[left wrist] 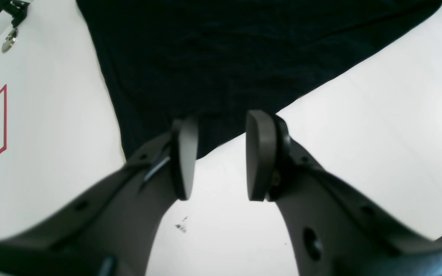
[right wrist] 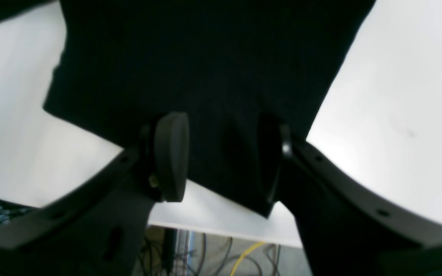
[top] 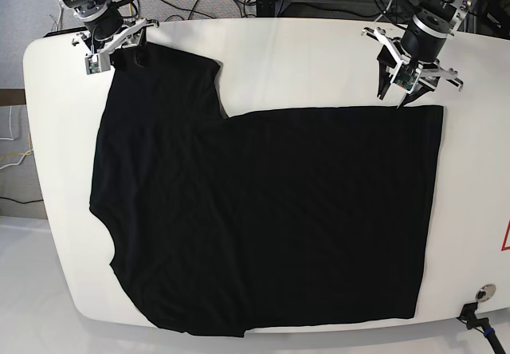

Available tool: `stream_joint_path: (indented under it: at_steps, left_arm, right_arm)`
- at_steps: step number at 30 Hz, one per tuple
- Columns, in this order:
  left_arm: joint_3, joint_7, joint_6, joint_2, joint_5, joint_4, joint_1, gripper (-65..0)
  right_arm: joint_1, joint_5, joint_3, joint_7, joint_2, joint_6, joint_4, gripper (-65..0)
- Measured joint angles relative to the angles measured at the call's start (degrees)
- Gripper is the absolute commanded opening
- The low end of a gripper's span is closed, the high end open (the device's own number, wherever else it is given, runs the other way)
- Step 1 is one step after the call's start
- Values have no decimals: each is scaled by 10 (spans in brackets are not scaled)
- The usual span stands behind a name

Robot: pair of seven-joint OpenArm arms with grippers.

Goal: Fold the T-shirt properly
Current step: 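Close both grippers on the shirt's shoulder edges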

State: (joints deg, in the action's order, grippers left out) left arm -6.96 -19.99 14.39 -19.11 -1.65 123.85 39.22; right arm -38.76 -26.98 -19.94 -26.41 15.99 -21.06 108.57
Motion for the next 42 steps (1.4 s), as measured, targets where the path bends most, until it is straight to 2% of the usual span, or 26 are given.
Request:
stream_joint_path:
  at_steps: [8, 27, 38, 41, 42]
  left_arm:
    - [0, -2, 0, 1, 0, -1, 0, -445]
    - [-2, -1, 0, 4, 4, -7, -3, -442]
    - [-1, -2, -2, 7, 2, -36, -31, -445]
    - [-1, -12, 2, 6, 2, -44, -38, -446]
    - [-1, -12, 2, 5, 2, -46, -40, -446]
  right_arm:
    - [0, 32, -4, 7, -3, -2, -13, -360]
    - [20, 21, -3, 13, 1, -4, -51, -361]
    - [22, 23, -2, 13, 0, -9, -53, -361]
    - [45, 15, -3, 13, 2, -59, -101, -361]
    - [55, 8, -4, 9, 7, -63, -111, -361]
